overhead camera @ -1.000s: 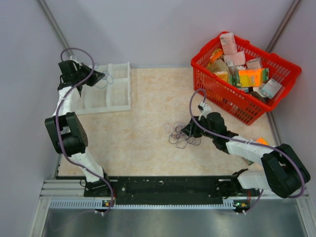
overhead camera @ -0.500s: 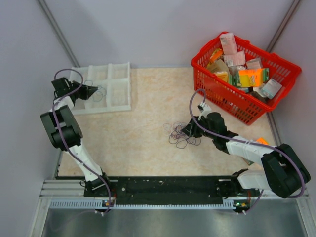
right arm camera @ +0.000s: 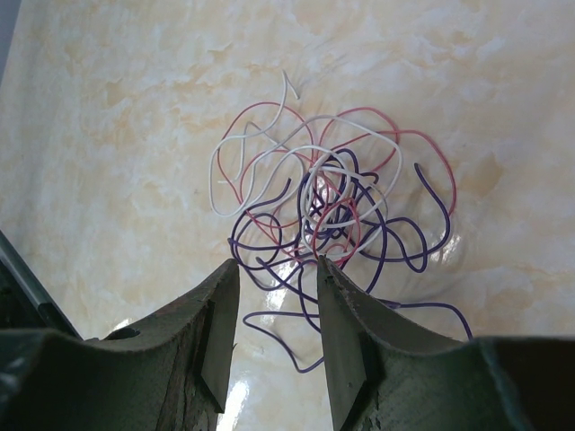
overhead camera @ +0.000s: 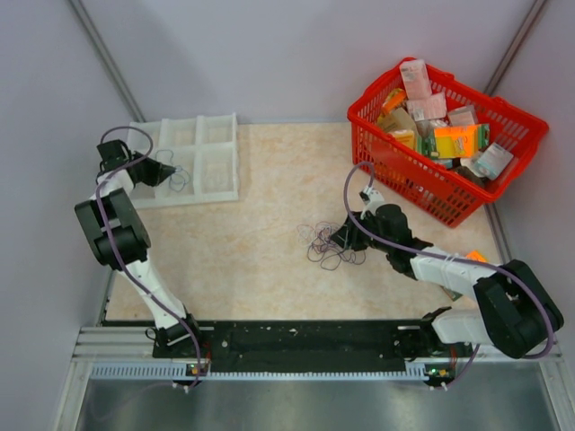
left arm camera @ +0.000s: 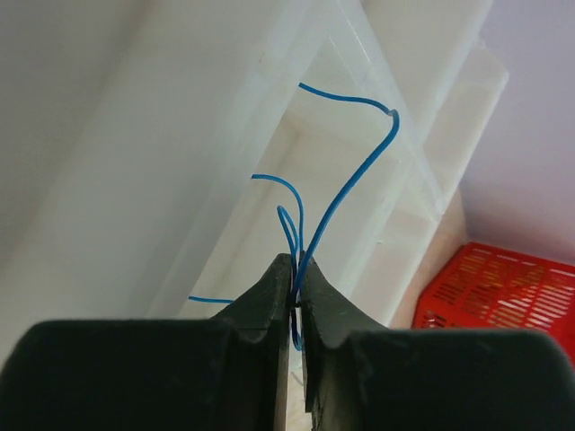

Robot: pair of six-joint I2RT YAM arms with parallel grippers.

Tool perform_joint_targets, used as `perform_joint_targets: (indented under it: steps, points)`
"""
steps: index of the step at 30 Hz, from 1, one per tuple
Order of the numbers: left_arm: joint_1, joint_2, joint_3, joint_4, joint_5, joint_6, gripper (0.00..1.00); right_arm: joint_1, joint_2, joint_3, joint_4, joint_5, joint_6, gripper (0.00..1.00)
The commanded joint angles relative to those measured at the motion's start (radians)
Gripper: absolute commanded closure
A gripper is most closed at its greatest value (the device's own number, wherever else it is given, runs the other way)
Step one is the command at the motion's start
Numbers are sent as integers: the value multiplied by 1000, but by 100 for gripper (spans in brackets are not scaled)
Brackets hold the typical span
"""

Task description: Untangle the cables

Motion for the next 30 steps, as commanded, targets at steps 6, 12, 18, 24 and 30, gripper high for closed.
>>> perform_joint_targets:
  steps: [6, 12, 18, 24, 30]
  points:
    - [-60, -29, 104, -129, -137, 101, 67, 9, 15, 5, 53, -12, 2, 60]
    - [-64, -175, 51, -146, -214, 96, 50, 7, 13, 10, 46, -15, 1, 60]
    - [-113, -435, -165, -65, -231, 61, 35, 7, 16, 14, 27, 5, -10, 60]
    - [-479, -672, -422, 19, -189, 179, 34, 6, 56, 54, -27, 16, -33, 39]
    - [-909, -665, -584, 107, -309, 242, 35, 7, 93, 76, -50, 9, -19, 39]
